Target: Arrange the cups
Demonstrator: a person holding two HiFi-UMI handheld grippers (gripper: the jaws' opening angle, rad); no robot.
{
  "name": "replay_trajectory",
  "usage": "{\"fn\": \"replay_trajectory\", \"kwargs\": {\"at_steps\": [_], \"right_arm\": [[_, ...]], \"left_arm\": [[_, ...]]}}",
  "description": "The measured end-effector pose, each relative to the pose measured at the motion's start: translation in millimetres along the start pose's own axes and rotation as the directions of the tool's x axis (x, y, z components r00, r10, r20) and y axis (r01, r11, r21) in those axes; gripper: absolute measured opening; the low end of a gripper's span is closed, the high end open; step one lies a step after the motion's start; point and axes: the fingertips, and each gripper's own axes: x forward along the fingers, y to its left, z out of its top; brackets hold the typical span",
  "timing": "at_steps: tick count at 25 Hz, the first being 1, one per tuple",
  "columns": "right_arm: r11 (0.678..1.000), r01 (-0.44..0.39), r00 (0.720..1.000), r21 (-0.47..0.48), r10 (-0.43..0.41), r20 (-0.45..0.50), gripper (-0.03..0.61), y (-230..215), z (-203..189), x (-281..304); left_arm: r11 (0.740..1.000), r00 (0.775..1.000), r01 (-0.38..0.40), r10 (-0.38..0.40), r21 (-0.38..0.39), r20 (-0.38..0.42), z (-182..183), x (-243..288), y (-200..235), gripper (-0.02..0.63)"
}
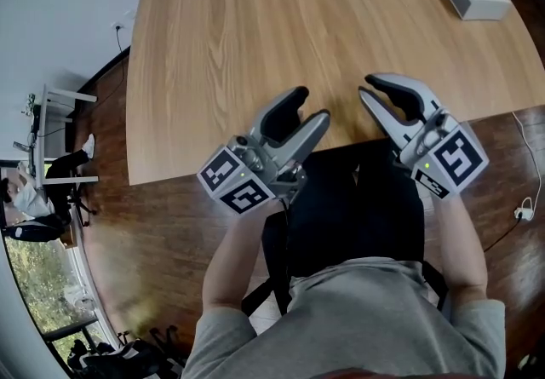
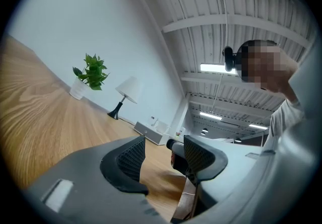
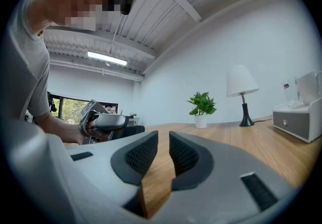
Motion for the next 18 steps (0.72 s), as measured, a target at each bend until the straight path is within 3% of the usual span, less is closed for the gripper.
{"fn": "replay_trajectory", "kwargs": {"at_steps": [18], "right_arm": [[1.0,-0.001,1.0,0.002,0.001,0.016,0.063,-2.9,2.2,0.6]], "left_arm": [[1.0,1.0,0.017,-0.017,0.007,-0.011,-1.0,1.0,-1.8,0.235]]}}
